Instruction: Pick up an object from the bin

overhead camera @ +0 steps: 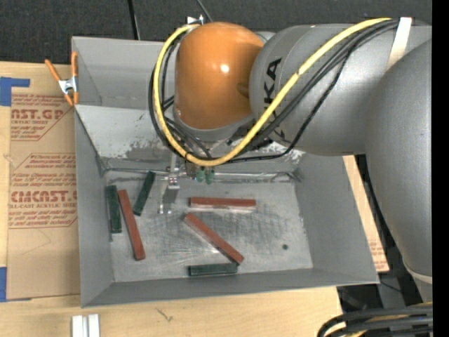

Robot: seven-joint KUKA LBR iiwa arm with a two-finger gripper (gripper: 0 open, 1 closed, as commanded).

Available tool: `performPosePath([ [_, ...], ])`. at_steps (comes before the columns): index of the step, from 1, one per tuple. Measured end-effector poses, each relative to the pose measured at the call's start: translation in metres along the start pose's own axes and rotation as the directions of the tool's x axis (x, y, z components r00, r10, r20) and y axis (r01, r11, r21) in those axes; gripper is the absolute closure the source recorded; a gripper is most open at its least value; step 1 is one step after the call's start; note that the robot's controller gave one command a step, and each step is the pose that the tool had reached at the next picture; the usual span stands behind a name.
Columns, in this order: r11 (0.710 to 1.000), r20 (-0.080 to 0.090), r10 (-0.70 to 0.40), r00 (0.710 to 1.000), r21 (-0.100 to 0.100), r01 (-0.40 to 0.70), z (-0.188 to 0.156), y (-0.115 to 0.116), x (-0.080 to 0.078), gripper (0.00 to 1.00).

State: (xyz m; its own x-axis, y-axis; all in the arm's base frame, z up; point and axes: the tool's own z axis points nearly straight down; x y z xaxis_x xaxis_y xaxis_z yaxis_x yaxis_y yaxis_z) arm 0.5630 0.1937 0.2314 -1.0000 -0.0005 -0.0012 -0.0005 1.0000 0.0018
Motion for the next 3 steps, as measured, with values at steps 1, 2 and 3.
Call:
performPosePath([
  [1,1.000,0.000,0.000,1.000,0.000,0.000,0.000,0.000,0.000,0.00],
  [2,0.998,0.001,-0.066,0.998,0.001,0.066,0.019,-0.075,0.006,0.00],
  [3,0.995,0.005,-0.102,0.995,0.001,0.102,0.101,-0.071,0.007,0.00],
])
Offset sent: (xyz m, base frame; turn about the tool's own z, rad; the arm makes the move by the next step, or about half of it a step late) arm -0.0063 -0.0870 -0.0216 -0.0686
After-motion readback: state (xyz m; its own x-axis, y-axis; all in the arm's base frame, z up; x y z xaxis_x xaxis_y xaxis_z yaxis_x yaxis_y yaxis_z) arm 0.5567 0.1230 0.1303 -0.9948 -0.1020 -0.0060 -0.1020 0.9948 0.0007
